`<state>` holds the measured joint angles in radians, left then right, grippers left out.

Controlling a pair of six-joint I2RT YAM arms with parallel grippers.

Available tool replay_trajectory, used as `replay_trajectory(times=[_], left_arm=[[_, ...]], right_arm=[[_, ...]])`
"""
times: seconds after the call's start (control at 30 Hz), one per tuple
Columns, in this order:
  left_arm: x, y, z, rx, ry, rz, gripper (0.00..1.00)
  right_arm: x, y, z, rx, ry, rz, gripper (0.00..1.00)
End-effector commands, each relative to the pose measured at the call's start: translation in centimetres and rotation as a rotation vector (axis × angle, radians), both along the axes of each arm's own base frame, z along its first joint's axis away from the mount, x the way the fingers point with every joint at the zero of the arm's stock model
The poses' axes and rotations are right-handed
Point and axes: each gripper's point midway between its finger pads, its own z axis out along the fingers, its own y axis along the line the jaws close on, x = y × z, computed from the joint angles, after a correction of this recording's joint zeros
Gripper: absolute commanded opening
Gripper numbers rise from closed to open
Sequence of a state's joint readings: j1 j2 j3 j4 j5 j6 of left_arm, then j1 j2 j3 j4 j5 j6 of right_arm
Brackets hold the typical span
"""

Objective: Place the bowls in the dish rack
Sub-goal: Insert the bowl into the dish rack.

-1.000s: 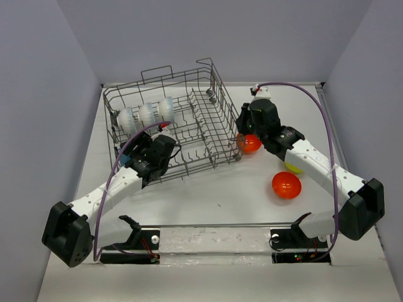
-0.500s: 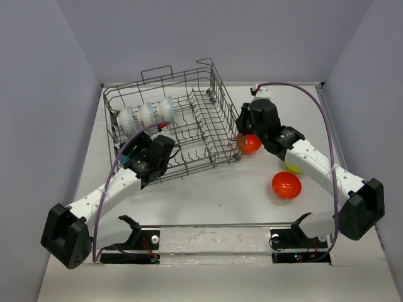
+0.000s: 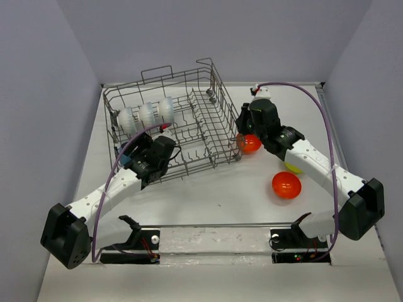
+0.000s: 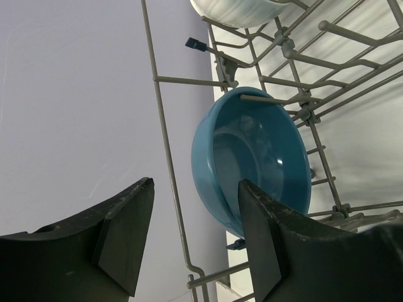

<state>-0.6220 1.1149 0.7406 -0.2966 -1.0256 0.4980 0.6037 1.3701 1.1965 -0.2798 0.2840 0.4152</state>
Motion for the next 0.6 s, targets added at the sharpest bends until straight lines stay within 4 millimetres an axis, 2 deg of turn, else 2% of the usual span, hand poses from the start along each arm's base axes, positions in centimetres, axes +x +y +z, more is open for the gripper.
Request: replay_trajectory(times=[0.0, 0.23, 0.43, 0.57], left_arm=[[-0.1, -0.4, 0.0, -0.011, 0.0, -0.022, 0.68], [0.2, -1.3, 0.1, -0.037, -0.003, -0.048, 0.68], [1.4, -3.5, 2.1, -0.187, -0.063, -0.107, 0.68], [2.2, -4.6, 4.2, -0.256, -0.122, -0.133, 0.67]], right_arm=[[-0.4, 0.0, -3.5, -0.028, 0.091, -0.021, 0.01], [-0.3, 0.0, -3.8, -0.028, 0.098, -0.02, 0.01], [-0.3, 0.0, -4.3, -0.035, 0.107, -0.021, 0.01], [-0.2, 0.0, -4.4, -0.039, 0.11, -0.026, 0.01]])
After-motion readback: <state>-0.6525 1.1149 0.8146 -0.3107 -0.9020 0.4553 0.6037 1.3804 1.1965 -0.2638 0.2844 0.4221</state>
